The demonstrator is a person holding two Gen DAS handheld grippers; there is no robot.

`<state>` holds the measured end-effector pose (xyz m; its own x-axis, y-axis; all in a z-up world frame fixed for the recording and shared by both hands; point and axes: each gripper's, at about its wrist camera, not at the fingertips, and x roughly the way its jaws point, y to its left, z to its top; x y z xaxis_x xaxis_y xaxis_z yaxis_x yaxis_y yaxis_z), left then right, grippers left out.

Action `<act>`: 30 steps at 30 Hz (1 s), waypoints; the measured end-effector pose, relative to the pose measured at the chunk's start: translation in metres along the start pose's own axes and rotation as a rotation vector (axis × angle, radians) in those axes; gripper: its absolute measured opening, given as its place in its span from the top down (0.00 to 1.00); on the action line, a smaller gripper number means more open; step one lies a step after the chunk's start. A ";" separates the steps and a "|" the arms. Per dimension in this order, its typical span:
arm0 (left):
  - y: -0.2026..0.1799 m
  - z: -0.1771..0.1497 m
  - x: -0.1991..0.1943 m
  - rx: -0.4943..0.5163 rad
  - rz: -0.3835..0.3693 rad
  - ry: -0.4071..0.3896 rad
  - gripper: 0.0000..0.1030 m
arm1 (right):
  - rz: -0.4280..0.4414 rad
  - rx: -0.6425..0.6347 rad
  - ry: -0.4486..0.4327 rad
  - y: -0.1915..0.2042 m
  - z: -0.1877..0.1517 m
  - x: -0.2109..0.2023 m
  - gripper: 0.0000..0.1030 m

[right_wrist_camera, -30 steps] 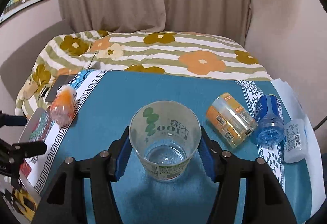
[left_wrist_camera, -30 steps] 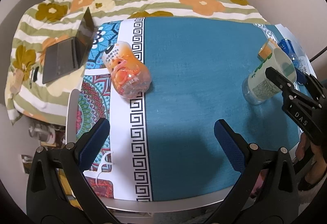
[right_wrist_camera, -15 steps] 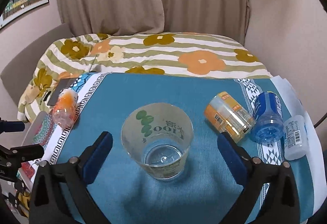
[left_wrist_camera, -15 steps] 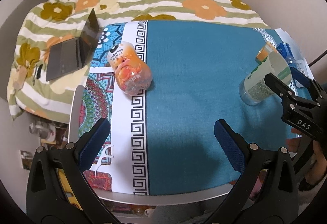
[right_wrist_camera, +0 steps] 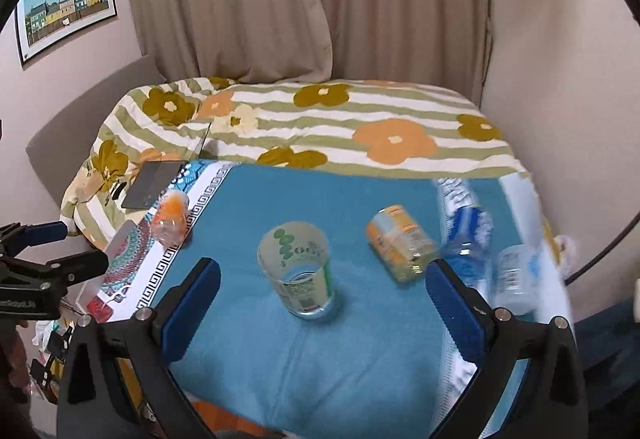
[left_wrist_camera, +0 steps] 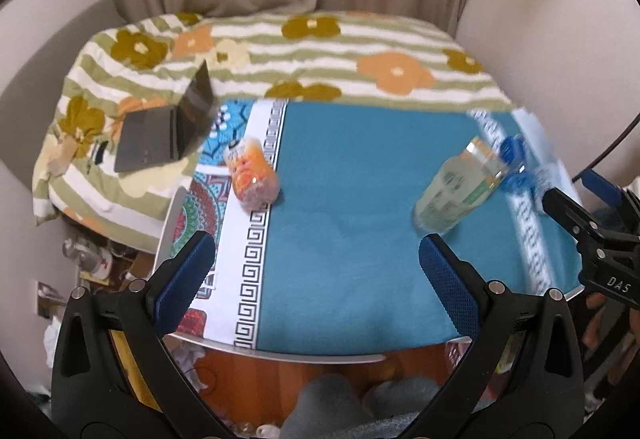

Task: Flip cup upright
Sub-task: 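Open the right gripper and withdraw it from the upright cup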

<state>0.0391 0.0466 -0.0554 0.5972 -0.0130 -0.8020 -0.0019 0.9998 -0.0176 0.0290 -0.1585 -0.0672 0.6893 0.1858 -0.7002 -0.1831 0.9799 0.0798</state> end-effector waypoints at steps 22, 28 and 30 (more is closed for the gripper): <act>-0.049 -0.013 -0.068 0.027 0.017 -0.229 0.00 | -0.162 0.056 0.030 -0.038 -0.007 -0.074 0.01; -0.053 -0.011 -0.066 0.036 0.013 -0.229 0.00 | -0.166 0.064 0.026 -0.041 -0.007 -0.074 0.01; -0.054 -0.011 -0.065 0.039 0.015 -0.227 0.00 | -0.167 0.067 0.023 -0.042 -0.006 -0.075 0.01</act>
<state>-0.0087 -0.0067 -0.0086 0.7626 0.0003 -0.6469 0.0165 0.9997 0.0200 -0.0193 -0.2141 -0.0227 0.6900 0.0188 -0.7236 -0.0193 0.9998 0.0076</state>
